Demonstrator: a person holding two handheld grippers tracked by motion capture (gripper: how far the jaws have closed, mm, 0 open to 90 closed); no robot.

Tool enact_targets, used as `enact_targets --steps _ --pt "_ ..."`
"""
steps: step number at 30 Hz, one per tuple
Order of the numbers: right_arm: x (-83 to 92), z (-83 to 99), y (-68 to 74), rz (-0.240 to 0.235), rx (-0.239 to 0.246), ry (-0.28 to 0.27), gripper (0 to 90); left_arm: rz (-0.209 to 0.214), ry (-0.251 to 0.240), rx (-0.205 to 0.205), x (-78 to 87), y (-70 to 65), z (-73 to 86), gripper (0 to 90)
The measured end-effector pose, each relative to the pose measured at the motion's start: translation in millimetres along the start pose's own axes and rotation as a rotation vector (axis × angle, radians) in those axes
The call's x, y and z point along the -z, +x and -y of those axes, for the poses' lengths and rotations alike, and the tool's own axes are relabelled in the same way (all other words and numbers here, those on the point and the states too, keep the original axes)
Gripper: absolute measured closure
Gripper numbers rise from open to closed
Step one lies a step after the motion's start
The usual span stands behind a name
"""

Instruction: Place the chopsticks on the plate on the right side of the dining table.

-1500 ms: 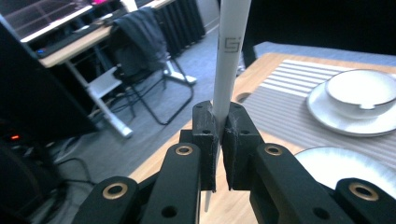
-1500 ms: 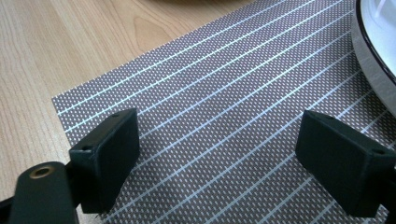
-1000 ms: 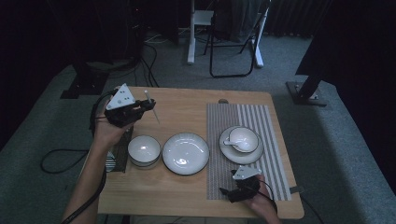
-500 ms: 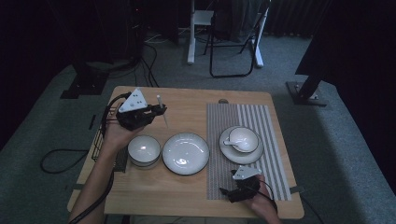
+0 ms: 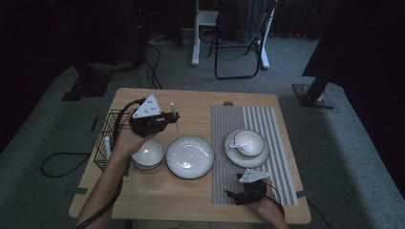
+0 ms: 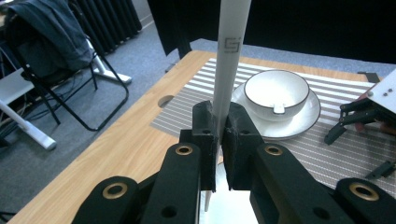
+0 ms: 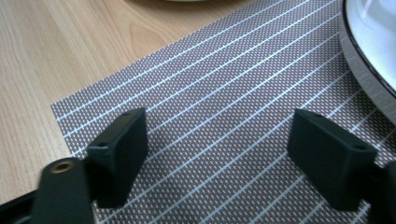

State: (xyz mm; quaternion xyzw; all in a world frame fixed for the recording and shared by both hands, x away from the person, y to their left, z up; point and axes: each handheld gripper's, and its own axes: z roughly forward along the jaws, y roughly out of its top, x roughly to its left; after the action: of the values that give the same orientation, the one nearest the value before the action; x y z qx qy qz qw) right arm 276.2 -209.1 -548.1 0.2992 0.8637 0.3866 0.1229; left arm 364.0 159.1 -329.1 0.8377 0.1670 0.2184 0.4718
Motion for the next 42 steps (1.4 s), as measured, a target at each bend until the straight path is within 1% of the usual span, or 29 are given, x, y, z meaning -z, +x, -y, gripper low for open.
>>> enact_targets --steps 1,4,9,10,11,12,13,15,18,23,26,27,28,29,30,32,34,38,40,42 --pt "0.6 0.1 -0.7 -0.008 -0.006 -0.003 23.2 0.005 0.001 -0.001 -0.7 -0.3 0.1 84.8" --pt "1.9 -0.3 -0.3 -0.010 -0.017 -0.010 25.4 0.010 0.004 -0.001 -2.8 -1.5 0.4 84.9" --pt "3.2 -1.6 -0.6 0.002 -0.026 -0.019 27.1 0.023 -0.006 0.007 -4.7 -2.7 0.6 84.8" --pt "3.7 -1.7 -1.5 0.015 -0.038 -0.017 27.1 0.029 -0.011 0.012 -5.8 -3.6 0.6 84.8" --pt "5.1 -1.4 -4.6 0.026 -0.069 -0.015 27.8 0.032 -0.013 0.011 -6.5 -4.0 0.6 84.9" --pt "5.9 -1.1 -5.5 0.024 -0.076 -0.016 29.9 0.034 -0.015 0.013 -7.2 -4.6 0.6 84.8" --pt "6.6 -1.0 -5.9 0.024 -0.081 -0.017 30.1 0.040 -0.016 0.014 -8.6 -5.8 0.6 84.8" --pt "8.1 -1.7 -5.8 0.028 -0.085 -0.019 30.3 0.049 -0.016 0.013 -10.9 -7.6 0.4 84.8" --pt "10.7 -5.0 -4.2 0.021 -0.082 -0.035 36.0 0.074 -0.027 0.022 -14.9 -10.4 0.6 84.8" --pt "21.1 -12.9 -4.7 -0.007 -0.091 -0.101 41.4 0.090 -0.019 0.020 -22.5 -15.1 1.4 84.8" --pt "26.1 -16.1 -3.7 -0.005 -0.083 -0.124 43.2 0.103 -0.014 0.020 -27.5 -18.3 2.5 84.8" --pt "26.1 -16.1 -3.7 -0.005 -0.083 -0.124 43.2 0.103 -0.014 0.020 -27.5 -18.3 2.5 84.8" --pt "26.9 -16.8 -3.5 -0.003 -0.080 -0.124 43.6 0.115 -0.011 0.019 -31.6 -21.5 3.2 84.8" --pt "29.0 -18.6 -2.3 -0.003 -0.074 -0.135 46.0 0.120 -0.010 0.020 -33.1 -22.7 3.3 84.8" --pt "29.5 -19.4 -1.9 -0.001 -0.072 -0.138 45.7 0.127 -0.012 0.021 -34.8 -23.8 3.3 84.9" --pt "29.8 -21.7 -1.5 0.001 -0.080 -0.139 44.0 0.136 -0.012 0.022 -37.9 -26.1 3.3 84.8" --pt "29.9 -24.0 -1.3 0.002 -0.089 -0.146 44.4 0.145 -0.014 0.026 -41.2 -28.3 3.3 84.8" --pt "30.2 -28.0 -1.0 -0.019 -0.104 -0.167 44.8 0.159 -0.009 0.025 -47.2 -32.9 3.1 84.8" --pt "30.0 -29.8 -0.4 -0.024 -0.113 -0.166 45.7 0.165 -0.010 0.025 -49.7 -34.8 3.0 84.8" --pt "29.5 -31.3 0.9 -0.017 -0.102 -0.162 47.7 0.172 -0.011 0.026 -51.8 -36.4 2.8 84.8"
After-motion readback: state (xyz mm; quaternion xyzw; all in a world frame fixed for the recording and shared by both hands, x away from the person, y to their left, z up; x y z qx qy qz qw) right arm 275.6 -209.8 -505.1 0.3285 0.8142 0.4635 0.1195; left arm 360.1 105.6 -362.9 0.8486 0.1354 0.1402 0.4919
